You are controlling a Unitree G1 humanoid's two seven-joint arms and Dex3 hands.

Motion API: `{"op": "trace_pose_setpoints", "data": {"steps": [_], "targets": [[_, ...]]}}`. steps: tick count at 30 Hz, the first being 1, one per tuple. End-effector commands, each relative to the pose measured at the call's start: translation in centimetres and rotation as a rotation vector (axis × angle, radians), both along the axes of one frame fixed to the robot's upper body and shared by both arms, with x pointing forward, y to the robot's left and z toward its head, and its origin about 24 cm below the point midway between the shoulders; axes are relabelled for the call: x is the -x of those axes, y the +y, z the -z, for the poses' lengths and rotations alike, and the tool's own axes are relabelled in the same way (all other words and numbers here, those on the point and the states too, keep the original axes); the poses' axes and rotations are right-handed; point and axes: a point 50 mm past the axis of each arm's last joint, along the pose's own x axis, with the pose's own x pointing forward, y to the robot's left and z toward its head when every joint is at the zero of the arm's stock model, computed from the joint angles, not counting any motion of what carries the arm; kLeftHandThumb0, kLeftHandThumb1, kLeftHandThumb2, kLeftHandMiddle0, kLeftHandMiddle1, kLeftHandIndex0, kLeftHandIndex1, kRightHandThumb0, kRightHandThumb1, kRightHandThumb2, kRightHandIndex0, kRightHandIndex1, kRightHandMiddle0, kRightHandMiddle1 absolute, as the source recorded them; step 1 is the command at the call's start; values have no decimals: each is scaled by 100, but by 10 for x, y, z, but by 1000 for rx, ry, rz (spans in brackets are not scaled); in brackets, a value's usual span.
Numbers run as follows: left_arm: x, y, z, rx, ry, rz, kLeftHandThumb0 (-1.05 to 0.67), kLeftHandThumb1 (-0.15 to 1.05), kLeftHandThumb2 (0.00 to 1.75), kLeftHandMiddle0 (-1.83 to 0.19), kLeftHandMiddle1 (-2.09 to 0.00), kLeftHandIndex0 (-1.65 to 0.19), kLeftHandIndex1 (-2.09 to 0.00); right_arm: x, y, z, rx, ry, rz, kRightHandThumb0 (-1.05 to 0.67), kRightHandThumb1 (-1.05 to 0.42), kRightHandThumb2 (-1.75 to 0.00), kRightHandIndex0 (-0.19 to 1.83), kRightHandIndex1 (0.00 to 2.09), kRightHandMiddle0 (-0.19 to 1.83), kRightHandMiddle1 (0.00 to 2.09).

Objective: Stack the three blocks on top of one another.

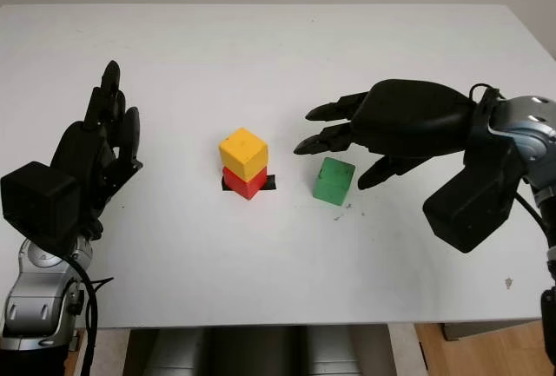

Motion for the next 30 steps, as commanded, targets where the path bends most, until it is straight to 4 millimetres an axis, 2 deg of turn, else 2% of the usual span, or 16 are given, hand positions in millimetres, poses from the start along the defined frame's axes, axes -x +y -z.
{"op": "trace_pose_setpoints", "data": {"steps": [1, 13, 30], "targets": [[1, -1, -3, -12, -8, -4, -82, 105, 69, 12, -6, 11, -6, 0, -3, -5, 19, -25, -5, -33, -94, -5, 26, 5, 43, 11], [1, 0, -2, -13, -5, 0, -81, 105, 69, 12, -6, 11, -6, -6, -3, 7, 44, -50, -17, -34, -93, -5, 29, 6, 48, 12], [4, -2, -2, -2, -13, 5, -80, 105, 69, 14, -5, 12, -5, -22, 13, 21, 5, -84, -59, -38, -89, -5, 38, 9, 62, 21]]}}
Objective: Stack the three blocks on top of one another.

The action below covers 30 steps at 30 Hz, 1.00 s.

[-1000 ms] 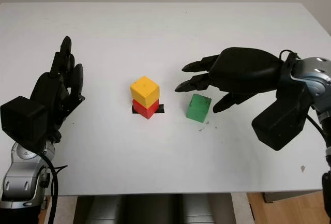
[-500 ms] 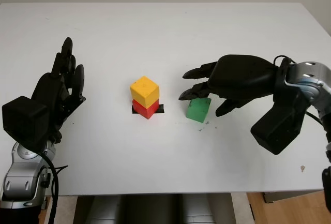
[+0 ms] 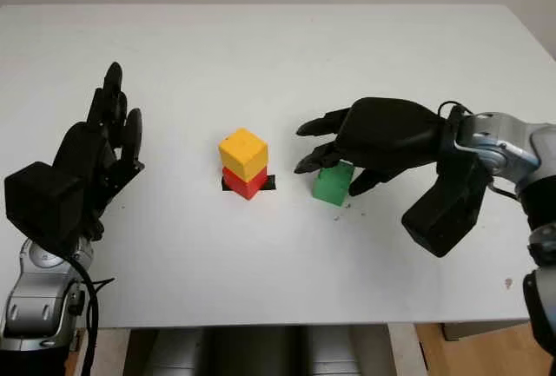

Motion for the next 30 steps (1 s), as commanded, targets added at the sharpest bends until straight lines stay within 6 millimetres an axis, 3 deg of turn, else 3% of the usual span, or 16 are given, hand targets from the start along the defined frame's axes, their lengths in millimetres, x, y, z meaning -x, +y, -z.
{"op": "trace_pose_setpoints", "data": {"steps": [1, 12, 14, 17, 19, 30], "targets": [[4, -1, -2, 4, -17, 5, -80, 105, 69, 14, -5, 12, -5, -3, 4, -6, 7, -17, -9, -38, -89, -5, 38, 9, 62, 21], [4, -1, -1, -7, -10, -5, -81, 105, 68, 13, -6, 10, -6, -7, 10, -5, 6, -11, -15, -39, -89, -6, 44, 11, 70, 30], [4, 0, -1, -13, -9, -3, -81, 105, 68, 13, -5, 11, -6, -7, 10, -6, -2, -23, -23, -38, -89, -5, 46, 9, 63, 52], [4, 0, -1, -18, -6, -5, -81, 105, 68, 13, -5, 11, -5, -7, 10, -7, -18, -47, -37, -37, -89, -5, 55, 10, 56, 110], [4, 0, 0, -17, -6, -11, -81, 105, 68, 12, -6, 10, -6, -8, 9, -9, -22, -58, -34, -35, -90, -6, 56, 10, 53, 125], [1, -1, 0, -18, -7, -6, -83, 105, 68, 12, -5, 11, -6, -18, 3, -26, -146, -55, 65, -34, -91, -6, 54, 8, 48, 128]]}}
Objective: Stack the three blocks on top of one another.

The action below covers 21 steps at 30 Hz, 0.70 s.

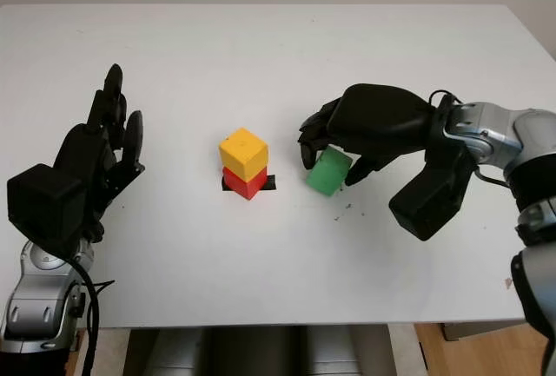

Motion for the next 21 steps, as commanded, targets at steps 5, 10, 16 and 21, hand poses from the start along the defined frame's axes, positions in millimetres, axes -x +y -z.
{"op": "trace_pose_setpoints", "data": {"steps": [5, 10, 16, 21], "targets": [[0, -1, -2, 6, -16, 3, -82, 105, 68, 12, -6, 10, -6, -12, -1, -31, -253, 14, 129, -33, -92, -5, 51, 6, 49, 119], [0, -1, -2, 0, -16, 8, -82, 105, 69, 13, -5, 11, -5, -17, -3, -42, -458, 69, 169, -33, -89, -5, 54, 7, 52, 117], [-1, -1, -3, 2, -21, 5, -81, 105, 68, 12, -6, 11, -5, -20, -1, -52, -620, 115, 182, -39, -92, -6, 54, 8, 47, 129], [-2, -1, -3, 5, -18, 10, -82, 105, 69, 13, -5, 11, -5, -25, 4, -61, -754, 243, 209, -42, -93, -6, 49, 5, 44, 137]]}}
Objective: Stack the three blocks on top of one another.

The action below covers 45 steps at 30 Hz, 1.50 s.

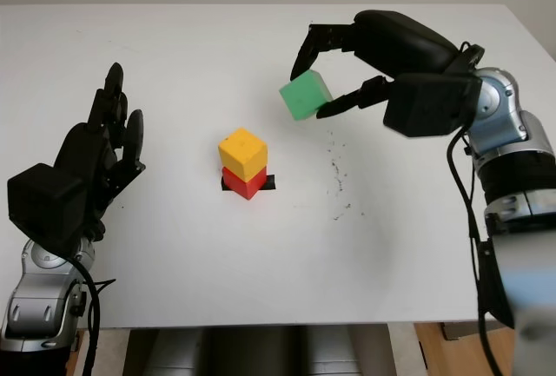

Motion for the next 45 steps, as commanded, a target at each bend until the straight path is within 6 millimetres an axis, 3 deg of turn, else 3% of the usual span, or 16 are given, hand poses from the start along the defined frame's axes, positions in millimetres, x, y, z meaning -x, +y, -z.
{"op": "trace_pose_setpoints", "data": {"steps": [1, 8, 14, 21, 28, 36, 45], "targets": [[0, -1, -3, -1, -15, 8, -82, 105, 69, 13, -5, 11, -5, 0, 3, -10, -74, 24, -15, -42, -93, -6, 48, 4, 42, 140], [1, 0, -3, 3, -12, 13, -82, 105, 68, 14, -5, 12, -5, -3, 20, -13, -310, 330, -103, -34, -97, -6, 31, 0, 25, 172], [1, -1, -3, -5, -19, 6, -81, 105, 68, 13, -6, 11, -5, 1, 40, -17, -359, 491, -193, -35, -104, -8, 24, 0, 11, 196], [1, -3, -1, -10, -13, -7, -83, 105, 68, 12, -6, 10, -6, 0, 55, -16, -322, 611, -245, -37, -104, -7, 21, 0, 13, 199], [3, -3, 0, -24, -12, -20, -84, 105, 68, 11, -6, 9, -6, -5, 65, -11, -156, 603, -234, -39, -102, -6, 23, 1, 14, 187], [3, -4, 0, -2, -12, -18, -84, 105, 67, 13, -5, 11, -5, -2, 81, -41, 118, 500, -305, -37, -99, -4, 28, 4, 21, 185], [3, -7, 1, -20, -17, -26, -83, 105, 67, 11, -6, 10, -6, 1, 88, -66, 334, 320, -346, -43, -91, -5, 36, 8, 42, 160]]}}
